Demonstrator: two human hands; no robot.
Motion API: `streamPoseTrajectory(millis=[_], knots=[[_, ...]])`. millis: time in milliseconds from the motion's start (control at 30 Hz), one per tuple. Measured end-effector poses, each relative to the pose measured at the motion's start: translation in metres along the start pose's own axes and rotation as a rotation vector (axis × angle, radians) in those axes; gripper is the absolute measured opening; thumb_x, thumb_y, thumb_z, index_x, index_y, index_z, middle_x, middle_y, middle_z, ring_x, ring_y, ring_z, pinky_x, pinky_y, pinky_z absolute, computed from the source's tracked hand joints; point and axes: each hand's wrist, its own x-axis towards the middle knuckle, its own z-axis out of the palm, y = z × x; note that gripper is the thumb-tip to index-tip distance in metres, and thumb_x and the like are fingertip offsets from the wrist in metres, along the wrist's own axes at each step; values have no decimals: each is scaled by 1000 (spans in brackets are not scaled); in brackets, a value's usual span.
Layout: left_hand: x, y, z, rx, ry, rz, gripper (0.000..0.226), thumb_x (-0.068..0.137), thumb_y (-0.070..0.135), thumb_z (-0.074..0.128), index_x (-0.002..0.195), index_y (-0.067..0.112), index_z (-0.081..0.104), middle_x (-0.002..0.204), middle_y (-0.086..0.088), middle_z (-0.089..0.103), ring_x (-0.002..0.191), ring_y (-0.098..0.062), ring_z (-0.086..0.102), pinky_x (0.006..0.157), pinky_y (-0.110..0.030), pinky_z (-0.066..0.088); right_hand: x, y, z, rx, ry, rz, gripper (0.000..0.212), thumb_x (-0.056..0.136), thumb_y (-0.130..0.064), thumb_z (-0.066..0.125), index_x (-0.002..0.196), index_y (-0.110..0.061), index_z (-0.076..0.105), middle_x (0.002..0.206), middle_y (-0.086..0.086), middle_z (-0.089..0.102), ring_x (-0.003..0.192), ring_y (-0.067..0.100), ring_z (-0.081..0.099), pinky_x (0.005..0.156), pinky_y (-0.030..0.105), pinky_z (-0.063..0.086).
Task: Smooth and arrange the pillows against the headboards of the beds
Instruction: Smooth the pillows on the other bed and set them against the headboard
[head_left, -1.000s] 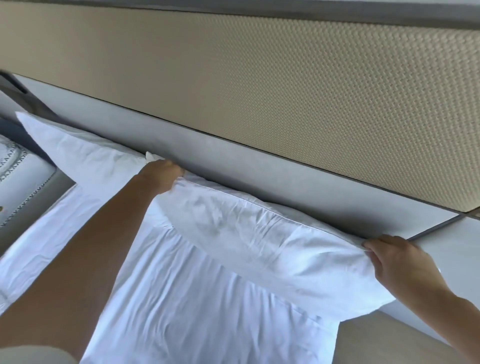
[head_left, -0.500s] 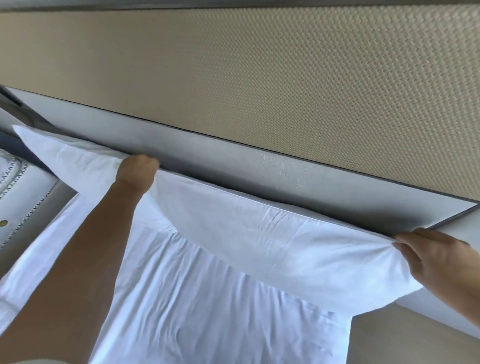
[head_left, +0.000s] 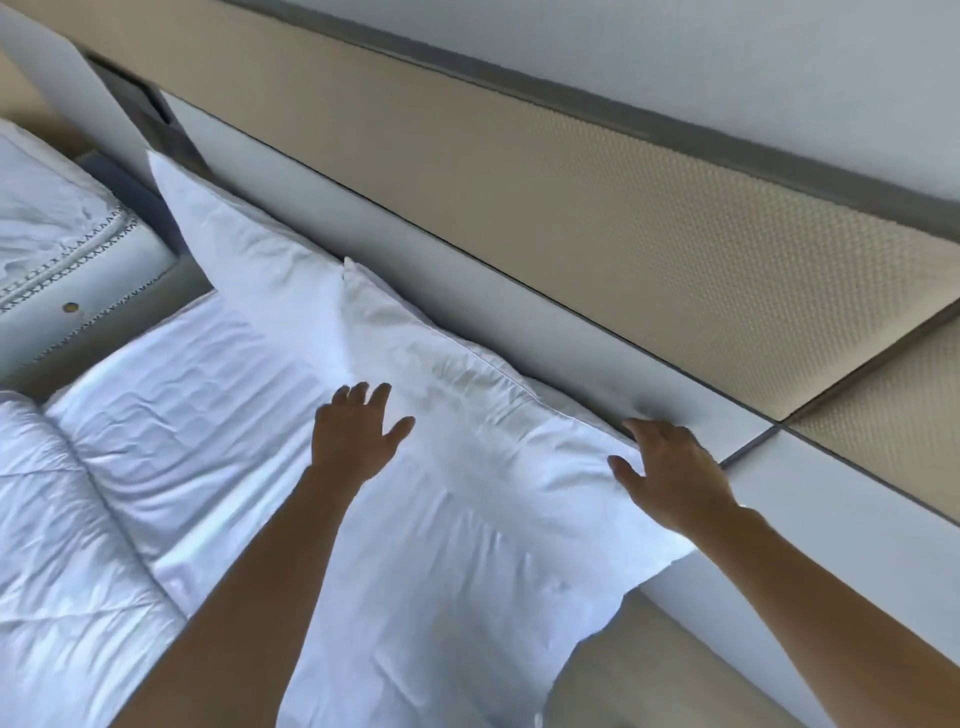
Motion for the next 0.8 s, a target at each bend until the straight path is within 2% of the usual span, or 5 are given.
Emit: streamPoseTrajectory(millis=[167, 367, 433, 633, 800], knots=[[-117, 71, 37, -147, -84, -138, 84, 85, 81, 32, 154, 33, 27, 162, -7, 26, 151, -30, 18, 118, -49, 22, -7, 5, 6, -17, -58, -147, 73, 95, -59, 47, 150, -16, 29, 153, 14, 34, 138, 33, 34, 109, 47, 37], [-233, 155, 82, -306, -107, -393, 97, 73, 92, 12, 155, 40, 18, 167, -2, 12, 154, -26, 4, 122, -51, 7, -45, 34, 36, -56, -100, -387, 82, 91, -62, 48, 156, -22, 17, 161, 20, 13, 148, 37, 10, 120, 51, 14], [-275, 180, 100, -339, -135, -484, 100, 70, 95, 8, 155, 42, 15, 167, -1, 10, 154, -26, 3, 122, -52, 5, -64, 48, 49, -88, -150, -463, 82, 90, -62, 48, 156, -23, 17, 162, 21, 7, 150, 37, 2, 120, 54, 9], [-404, 239, 147, -412, -188, -750, 96, 73, 93, 13, 154, 42, 18, 167, -2, 13, 154, -27, 5, 122, -55, 7, -120, 73, 91, -224, -290, -675, 81, 88, -67, 46, 153, -24, 23, 163, 20, 7, 151, 37, 0, 120, 56, 4], [-503, 270, 168, -469, -216, -991, 96, 71, 91, 11, 153, 42, 22, 165, -2, 16, 152, -26, 9, 120, -55, 11, -186, 60, 120, -340, -369, -893, 79, 88, -70, 43, 150, -24, 26, 162, 19, 9, 150, 37, 1, 120, 57, 3]])
